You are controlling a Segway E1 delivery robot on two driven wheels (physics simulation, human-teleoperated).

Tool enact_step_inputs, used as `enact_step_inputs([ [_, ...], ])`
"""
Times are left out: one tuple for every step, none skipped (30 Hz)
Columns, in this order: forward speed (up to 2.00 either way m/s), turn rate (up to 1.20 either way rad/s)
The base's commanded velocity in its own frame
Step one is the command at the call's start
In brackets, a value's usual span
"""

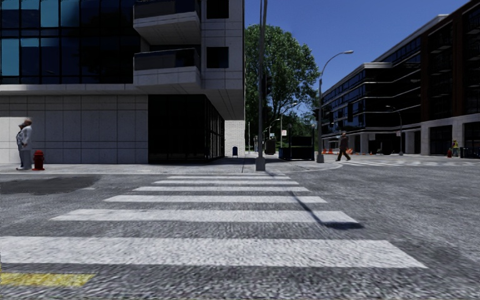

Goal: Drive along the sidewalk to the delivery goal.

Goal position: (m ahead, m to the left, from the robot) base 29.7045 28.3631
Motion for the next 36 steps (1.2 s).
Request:
enact_step_inputs([
  [1.95,0.00],
  [1.95,0.00],
  [1.95,0.00],
  [1.95,0.00],
  [1.95,0.00],
  [1.95,0.00],
  [1.95,0.00],
  [1.95,0.00],
  [1.95,0.00],
  [1.95,0.00],
  [1.95,0.00],
  [1.95,0.00],
  [1.95,0.00],
  [1.95,0.00],
  [1.95,0.00],
  [1.95,0.00],
  [1.95,0.00],
  [1.95,0.00],
  [1.95,0.00],
  [1.95,0.00],
  [1.95,0.00],
  [1.95,0.00],
  [1.95,0.00],
  [1.95,0.00],
  [1.95,0.00],
  [1.95,0.00],
  [1.95,0.00],
  [1.95,0.00],
  [1.95,0.00],
  [1.95,0.00],
  [1.95,0.00],
  [1.95,0.00],
  [1.95,0.00],
  [1.95,0.00],
  [1.95,0.00],
  [1.95,0.00],
])
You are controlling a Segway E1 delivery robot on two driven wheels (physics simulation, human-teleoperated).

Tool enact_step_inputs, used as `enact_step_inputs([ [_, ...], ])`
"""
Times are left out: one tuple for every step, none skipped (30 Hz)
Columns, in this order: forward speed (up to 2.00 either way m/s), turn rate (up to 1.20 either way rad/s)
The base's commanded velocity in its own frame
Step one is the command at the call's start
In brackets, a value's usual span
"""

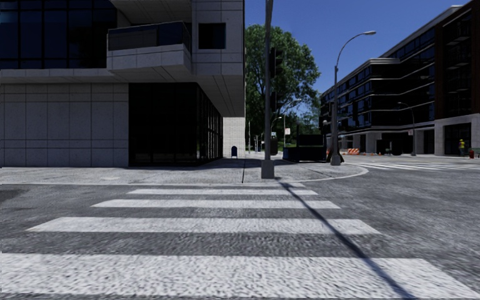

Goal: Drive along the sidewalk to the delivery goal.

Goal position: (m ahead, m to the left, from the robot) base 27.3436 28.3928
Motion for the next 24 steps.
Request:
enact_step_inputs([
  [1.95,0.00],
  [1.95,0.00],
  [1.95,0.00],
  [1.95,0.00],
  [1.95,0.00],
  [1.95,0.00],
  [1.95,0.00],
  [1.95,0.00],
  [1.95,0.00],
  [1.95,0.00],
  [1.95,0.00],
  [1.95,0.00],
  [1.95,0.00],
  [1.95,0.00],
  [1.95,0.00],
  [1.95,0.00],
  [1.95,0.00],
  [1.95,0.00],
  [1.95,0.00],
  [1.95,0.00],
  [1.95,0.00],
  [1.95,0.00],
  [1.95,0.00],
  [1.95,0.00],
])
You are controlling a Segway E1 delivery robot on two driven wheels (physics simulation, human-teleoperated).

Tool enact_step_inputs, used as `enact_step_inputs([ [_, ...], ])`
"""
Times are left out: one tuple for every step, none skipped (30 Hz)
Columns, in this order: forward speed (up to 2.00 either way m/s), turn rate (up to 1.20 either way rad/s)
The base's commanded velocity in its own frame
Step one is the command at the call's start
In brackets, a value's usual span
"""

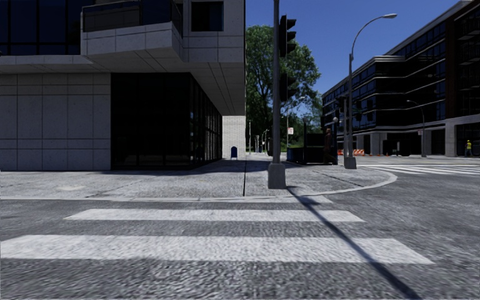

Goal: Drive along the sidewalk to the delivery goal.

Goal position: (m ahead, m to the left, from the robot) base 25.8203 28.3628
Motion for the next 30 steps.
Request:
enact_step_inputs([
  [1.95,0.00],
  [1.95,0.00],
  [1.95,0.00],
  [1.95,0.00],
  [1.95,0.00],
  [1.95,0.00],
  [1.95,0.00],
  [1.95,0.00],
  [1.95,0.00],
  [1.95,0.00],
  [1.95,0.00],
  [1.95,0.00],
  [1.95,0.00],
  [1.95,0.00],
  [1.95,0.00],
  [1.95,0.00],
  [1.95,0.00],
  [1.95,0.00],
  [1.95,0.00],
  [1.95,0.00],
  [1.95,0.00],
  [1.95,0.00],
  [1.95,0.00],
  [1.95,0.00],
  [1.95,0.00],
  [1.95,0.00],
  [1.95,0.00],
  [1.95,0.00],
  [1.95,0.00],
  [1.95,0.00],
])
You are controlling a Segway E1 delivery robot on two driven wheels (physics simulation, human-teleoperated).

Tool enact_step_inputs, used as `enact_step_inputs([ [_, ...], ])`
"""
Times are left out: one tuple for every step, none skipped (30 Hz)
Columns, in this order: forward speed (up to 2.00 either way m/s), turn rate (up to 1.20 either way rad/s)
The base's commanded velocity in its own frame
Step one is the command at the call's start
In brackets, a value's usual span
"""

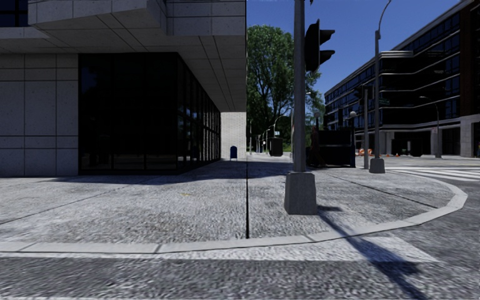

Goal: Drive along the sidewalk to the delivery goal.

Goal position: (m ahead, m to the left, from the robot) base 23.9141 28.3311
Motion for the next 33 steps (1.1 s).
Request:
enact_step_inputs([
  [1.95,0.05],
  [1.95,0.05],
  [1.95,0.10],
  [1.95,0.14],
  [1.95,0.17],
  [1.95,0.23],
  [1.95,0.27],
  [1.89,0.28],
  [1.81,0.29],
  [1.77,0.29],
  [1.77,0.29],
  [1.71,0.29],
  [1.68,0.29],
  [1.65,0.29],
  [1.64,0.29],
  [1.64,0.29],
  [1.64,0.29],
  [1.64,0.29],
  [1.64,0.29],
  [1.64,0.29],
  [1.64,0.29],
  [1.64,0.29],
  [1.64,0.29],
  [1.64,0.29],
  [1.64,0.29],
  [1.64,0.29],
  [1.64,0.29],
  [1.64,0.29],
  [1.64,0.29],
  [1.64,0.35],
  [1.64,0.37],
  [1.64,0.38],
  [1.64,0.38],
])
